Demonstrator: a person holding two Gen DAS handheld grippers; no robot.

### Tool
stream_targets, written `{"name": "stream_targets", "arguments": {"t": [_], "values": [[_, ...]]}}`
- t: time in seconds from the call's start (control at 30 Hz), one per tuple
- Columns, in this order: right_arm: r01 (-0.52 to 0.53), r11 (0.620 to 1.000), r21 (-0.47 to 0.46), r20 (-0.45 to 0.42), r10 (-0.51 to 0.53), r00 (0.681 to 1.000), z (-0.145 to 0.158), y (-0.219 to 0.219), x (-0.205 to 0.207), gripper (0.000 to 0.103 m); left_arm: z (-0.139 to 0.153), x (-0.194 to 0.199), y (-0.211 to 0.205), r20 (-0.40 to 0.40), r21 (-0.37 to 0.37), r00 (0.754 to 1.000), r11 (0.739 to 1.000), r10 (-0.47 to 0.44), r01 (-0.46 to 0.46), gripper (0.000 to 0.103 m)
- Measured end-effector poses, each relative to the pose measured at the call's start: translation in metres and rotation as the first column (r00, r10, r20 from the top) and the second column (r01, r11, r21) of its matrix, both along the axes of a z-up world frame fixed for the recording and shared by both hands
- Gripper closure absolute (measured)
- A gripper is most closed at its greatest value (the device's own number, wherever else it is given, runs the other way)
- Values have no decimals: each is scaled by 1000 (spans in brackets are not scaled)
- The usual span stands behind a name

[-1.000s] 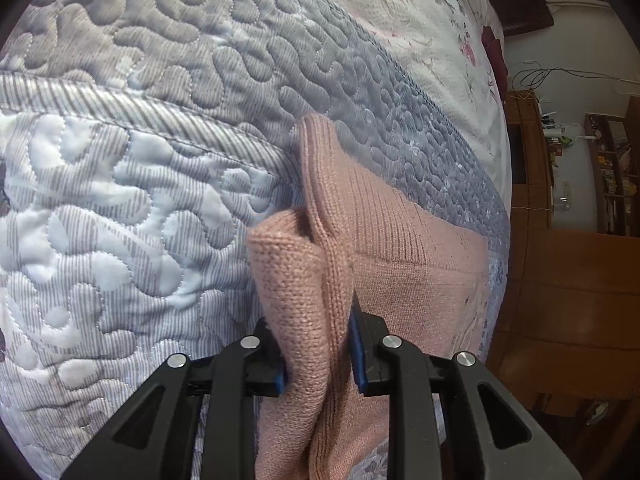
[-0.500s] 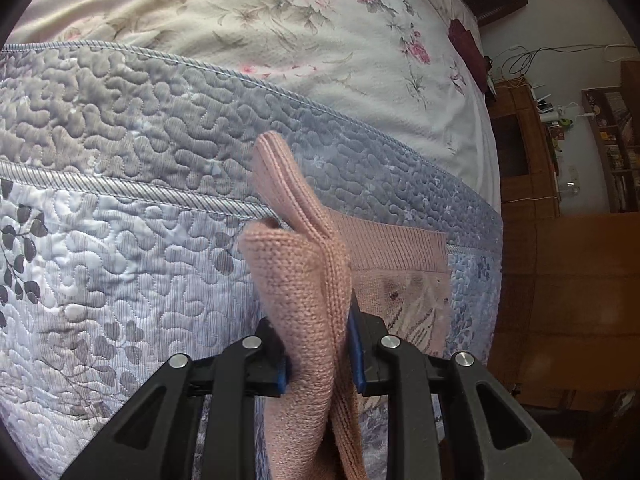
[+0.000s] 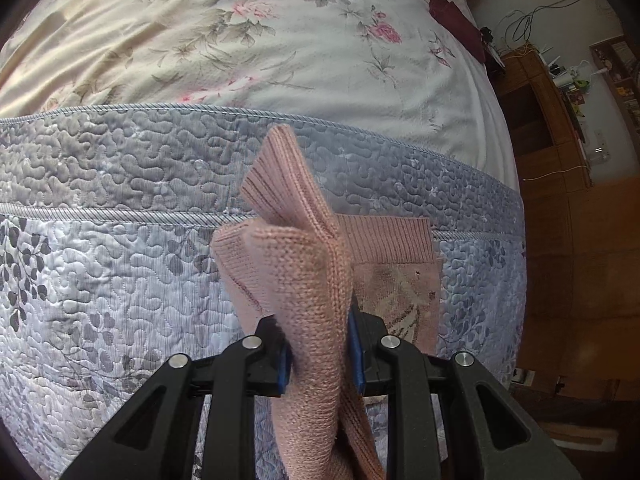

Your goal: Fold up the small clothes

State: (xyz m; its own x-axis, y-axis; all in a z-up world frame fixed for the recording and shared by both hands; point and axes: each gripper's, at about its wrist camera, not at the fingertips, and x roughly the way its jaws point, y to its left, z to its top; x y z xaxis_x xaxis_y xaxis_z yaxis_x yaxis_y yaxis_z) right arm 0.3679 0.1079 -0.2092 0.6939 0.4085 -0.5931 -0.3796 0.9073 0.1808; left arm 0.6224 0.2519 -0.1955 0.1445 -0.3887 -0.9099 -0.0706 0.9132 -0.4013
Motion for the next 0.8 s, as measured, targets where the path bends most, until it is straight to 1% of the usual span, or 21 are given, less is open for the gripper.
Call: {"name": "stream_targets", "arguments": {"t": [0.13, 0.3, 0.43, 0.67, 0.8], "values": [[38, 998, 59, -23, -36, 999, -8, -29, 3, 94, -3, 8, -38, -5, 43, 999, 999, -33, 33, 80], [85, 989, 121, -56, -79, 995, -23, -61, 5, 94, -17, 14, -80, -22, 98, 997, 993, -71, 72, 80], [129, 976, 176, -88, -115, 989, -36, -88, 5, 94, -28, 13, -111, -37, 125, 994, 987, -99, 103, 80], [202, 944, 261, -133, -172, 976, -62, -132, 3, 94, -48, 11, -162, -55, 194, 988, 969, -143, 151, 80], [224, 934, 279, -154, -187, 970, -73, -151, 2, 94, -58, 11, -191, -58, 248, 985, 954, -160, 169, 80]]}}
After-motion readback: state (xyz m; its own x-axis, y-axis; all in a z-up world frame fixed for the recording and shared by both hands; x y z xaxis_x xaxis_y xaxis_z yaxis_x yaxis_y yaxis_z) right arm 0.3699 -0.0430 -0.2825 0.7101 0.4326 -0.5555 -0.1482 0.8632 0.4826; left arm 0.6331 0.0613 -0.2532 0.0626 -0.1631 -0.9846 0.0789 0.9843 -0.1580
